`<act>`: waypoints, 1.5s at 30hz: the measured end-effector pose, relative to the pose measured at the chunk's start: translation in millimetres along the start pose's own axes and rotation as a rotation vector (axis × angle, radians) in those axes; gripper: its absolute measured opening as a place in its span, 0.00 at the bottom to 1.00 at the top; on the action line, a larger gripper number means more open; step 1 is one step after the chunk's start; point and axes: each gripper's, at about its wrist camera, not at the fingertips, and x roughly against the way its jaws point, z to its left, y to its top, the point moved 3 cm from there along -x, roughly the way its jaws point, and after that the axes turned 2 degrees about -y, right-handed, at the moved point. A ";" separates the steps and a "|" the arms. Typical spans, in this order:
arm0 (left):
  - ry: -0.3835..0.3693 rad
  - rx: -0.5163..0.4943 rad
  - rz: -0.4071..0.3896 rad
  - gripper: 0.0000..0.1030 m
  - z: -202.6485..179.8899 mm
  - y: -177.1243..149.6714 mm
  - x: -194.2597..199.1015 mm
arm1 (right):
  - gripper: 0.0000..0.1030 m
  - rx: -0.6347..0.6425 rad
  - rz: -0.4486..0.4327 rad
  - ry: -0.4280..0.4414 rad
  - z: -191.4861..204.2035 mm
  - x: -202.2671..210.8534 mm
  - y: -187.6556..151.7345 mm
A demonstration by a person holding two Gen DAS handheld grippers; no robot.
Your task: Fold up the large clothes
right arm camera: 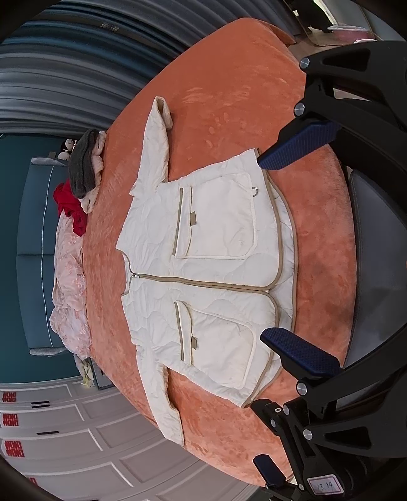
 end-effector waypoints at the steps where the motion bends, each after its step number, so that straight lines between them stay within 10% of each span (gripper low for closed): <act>1: 0.000 0.001 -0.001 0.89 0.5 0.7 -0.3 | 0.96 0.003 0.001 -0.001 0.0 -1.1 0.6; 45: 0.045 -0.027 -0.034 0.90 2.6 9.1 -14.8 | 0.96 0.012 0.015 0.033 3.2 -21.0 0.4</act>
